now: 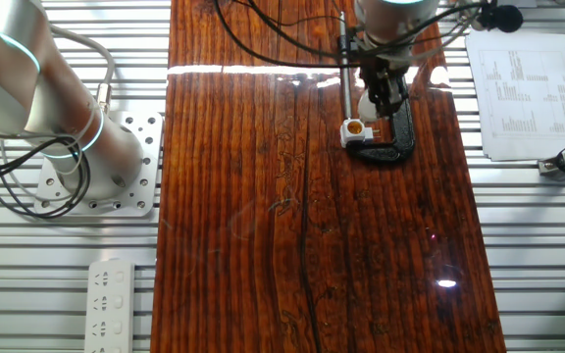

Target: Install the light bulb by rotating it

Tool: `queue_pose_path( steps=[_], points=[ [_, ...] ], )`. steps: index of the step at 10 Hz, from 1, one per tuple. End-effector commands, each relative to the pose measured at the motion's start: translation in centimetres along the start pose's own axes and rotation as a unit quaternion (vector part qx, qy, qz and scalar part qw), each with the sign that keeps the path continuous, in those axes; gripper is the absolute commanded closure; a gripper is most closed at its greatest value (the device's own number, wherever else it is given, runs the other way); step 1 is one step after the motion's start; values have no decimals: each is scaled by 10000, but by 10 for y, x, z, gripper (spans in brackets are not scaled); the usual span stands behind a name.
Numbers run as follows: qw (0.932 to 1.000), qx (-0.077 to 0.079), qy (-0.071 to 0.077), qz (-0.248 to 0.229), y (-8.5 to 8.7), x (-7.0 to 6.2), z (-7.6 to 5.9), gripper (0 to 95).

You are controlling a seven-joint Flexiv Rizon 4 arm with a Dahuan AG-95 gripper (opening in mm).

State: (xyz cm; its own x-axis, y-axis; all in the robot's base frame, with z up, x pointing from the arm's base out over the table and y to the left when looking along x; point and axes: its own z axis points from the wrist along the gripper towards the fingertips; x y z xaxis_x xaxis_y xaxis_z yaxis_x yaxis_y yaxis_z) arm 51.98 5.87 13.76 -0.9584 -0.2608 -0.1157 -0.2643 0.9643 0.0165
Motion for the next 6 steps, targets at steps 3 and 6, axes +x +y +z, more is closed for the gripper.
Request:
queue_pose_path(
  steps=[3,6],
  points=[
    [9999,64,-139,-12,2,11,9,570],
    [9996,241,-140,107,2,12,9,570]
  ],
)
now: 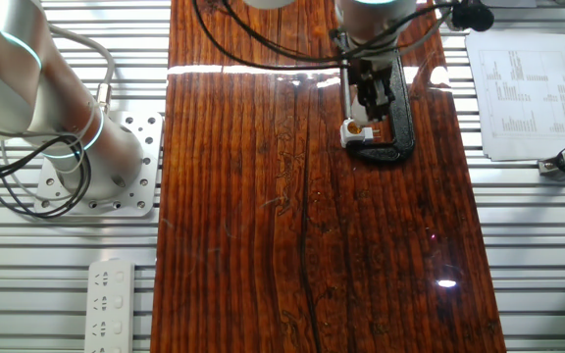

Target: Install the light bulb by rotating it

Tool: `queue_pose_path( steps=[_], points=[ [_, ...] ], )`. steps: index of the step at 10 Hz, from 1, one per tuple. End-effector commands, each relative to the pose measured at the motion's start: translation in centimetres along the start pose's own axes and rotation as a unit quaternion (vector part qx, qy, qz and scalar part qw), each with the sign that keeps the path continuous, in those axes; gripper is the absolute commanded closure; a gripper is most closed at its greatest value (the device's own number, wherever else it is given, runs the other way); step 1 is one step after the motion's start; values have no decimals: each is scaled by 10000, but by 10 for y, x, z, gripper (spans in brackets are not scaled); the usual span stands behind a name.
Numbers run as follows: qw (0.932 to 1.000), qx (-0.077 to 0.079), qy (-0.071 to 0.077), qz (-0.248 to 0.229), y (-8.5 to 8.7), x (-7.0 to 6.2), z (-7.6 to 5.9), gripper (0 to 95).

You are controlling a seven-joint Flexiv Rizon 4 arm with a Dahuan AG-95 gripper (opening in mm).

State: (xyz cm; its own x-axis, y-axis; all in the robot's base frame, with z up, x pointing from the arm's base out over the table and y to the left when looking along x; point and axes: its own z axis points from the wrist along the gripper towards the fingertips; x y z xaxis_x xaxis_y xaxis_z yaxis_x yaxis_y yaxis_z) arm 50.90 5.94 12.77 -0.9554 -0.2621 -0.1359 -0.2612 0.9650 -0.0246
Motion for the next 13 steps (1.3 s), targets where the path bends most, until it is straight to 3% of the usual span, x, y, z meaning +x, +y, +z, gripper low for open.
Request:
queue_pose_path(
  steps=[1,6,8,11,12,13],
  points=[
    [9998,53,-49,169,-1,1,1,570],
    [10000,42,-43,-6,-1,4,7,570],
    [9999,34,21,-96,-1,5,8,570],
    [9944,-42,151,-1047,-1,5,8,570],
    [9872,-49,151,-1587,-1,6,8,570],
    [9845,-54,149,-1746,-1,6,8,570]
  ],
)
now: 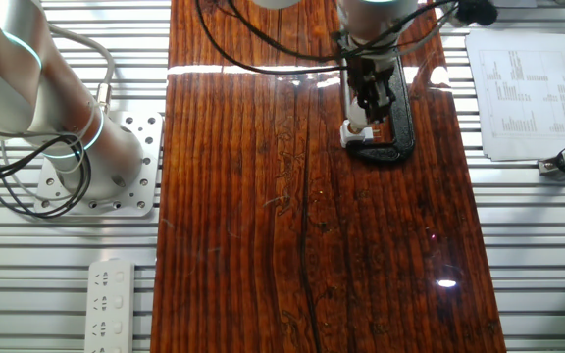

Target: Install the light bulb by rotating it

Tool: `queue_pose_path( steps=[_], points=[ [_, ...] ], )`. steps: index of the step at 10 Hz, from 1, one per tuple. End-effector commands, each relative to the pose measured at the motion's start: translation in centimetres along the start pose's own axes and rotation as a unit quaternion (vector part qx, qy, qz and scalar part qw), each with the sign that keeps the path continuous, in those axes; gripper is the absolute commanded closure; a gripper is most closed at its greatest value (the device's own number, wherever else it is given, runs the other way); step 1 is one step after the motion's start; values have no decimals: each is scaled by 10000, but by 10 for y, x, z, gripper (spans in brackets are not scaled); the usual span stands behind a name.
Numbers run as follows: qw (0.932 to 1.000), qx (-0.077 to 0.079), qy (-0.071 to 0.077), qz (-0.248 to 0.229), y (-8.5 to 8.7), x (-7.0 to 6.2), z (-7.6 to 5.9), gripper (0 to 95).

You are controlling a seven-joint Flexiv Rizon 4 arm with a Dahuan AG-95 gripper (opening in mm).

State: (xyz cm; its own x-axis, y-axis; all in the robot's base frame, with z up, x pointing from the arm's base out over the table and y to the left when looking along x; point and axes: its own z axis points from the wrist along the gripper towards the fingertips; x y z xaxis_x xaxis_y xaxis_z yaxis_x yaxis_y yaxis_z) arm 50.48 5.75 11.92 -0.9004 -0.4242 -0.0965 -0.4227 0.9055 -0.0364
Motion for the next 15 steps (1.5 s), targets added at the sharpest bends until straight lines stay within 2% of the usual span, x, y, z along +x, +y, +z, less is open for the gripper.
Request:
queue_pose_path(
  steps=[1,2,3,4,5,6,7,8,9,12,14,15],
  points=[
    [9881,0,-23,-1541,0,0,1,570],
    [9779,-13,-37,-2092,2,0,1,570],
    [9639,-69,-99,-2660,6,-1,2,570],
    [9562,-182,-203,-2915,8,-2,2,570],
    [9503,-208,-212,-3099,8,-2,2,570],
    [9384,-262,-151,-3442,8,-2,2,570],
    [9336,-307,-107,-3567,8,-2,2,570],
    [9236,-339,2,-3818,8,-2,3,570],
    [9202,-361,5,-3898,8,-2,3,570],
    [8859,-402,-60,-4621,7,3,5,570],
    [8769,-414,-203,-4784,7,9,6,570],
    [8705,-359,-222,-4904,7,13,6,570]
  ],
)
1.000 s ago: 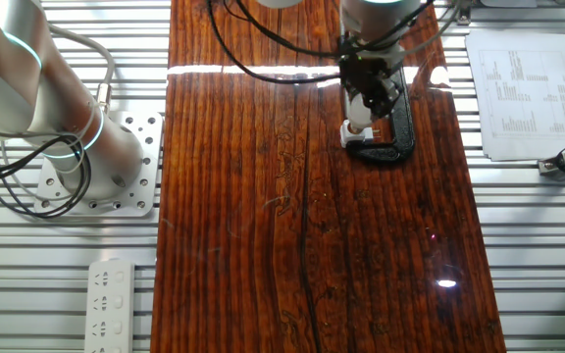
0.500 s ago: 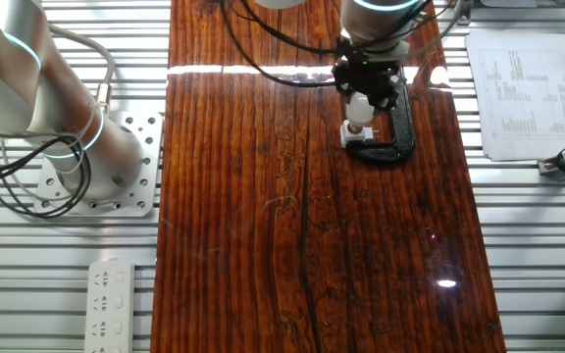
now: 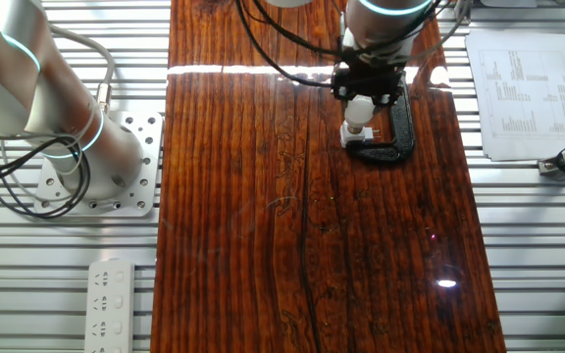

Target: Install the light bulb by rotating it

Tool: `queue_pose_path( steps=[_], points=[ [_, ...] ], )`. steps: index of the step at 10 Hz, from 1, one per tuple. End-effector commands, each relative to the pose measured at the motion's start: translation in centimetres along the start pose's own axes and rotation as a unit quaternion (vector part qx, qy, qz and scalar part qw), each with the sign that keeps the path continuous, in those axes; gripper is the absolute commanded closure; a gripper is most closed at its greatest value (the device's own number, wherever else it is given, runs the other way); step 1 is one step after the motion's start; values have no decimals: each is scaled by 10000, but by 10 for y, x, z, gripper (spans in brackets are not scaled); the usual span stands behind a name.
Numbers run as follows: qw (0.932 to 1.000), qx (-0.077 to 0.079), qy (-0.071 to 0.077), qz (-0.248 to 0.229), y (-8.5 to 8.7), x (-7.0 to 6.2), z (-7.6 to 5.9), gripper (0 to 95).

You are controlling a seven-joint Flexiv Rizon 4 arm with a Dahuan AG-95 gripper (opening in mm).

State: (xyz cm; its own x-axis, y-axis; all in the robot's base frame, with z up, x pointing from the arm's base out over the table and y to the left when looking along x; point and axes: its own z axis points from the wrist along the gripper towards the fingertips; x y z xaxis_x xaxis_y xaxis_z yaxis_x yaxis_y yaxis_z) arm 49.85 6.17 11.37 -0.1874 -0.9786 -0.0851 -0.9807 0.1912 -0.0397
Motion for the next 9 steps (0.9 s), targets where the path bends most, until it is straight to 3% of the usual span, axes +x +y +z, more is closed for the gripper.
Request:
queue_pose_path(
  steps=[1,2,3,6,7,9],
  points=[
    [9988,134,-113,-464,9,6,2,570],
    [9984,149,-224,-491,9,6,2,570],
    [9976,257,-218,-604,9,6,2,570],
    [9971,240,-187,-697,8,6,2,570],
    [9969,240,-182,-726,8,6,3,760],
    [9964,246,-171,-787,7,7,2,760]
  ],
)
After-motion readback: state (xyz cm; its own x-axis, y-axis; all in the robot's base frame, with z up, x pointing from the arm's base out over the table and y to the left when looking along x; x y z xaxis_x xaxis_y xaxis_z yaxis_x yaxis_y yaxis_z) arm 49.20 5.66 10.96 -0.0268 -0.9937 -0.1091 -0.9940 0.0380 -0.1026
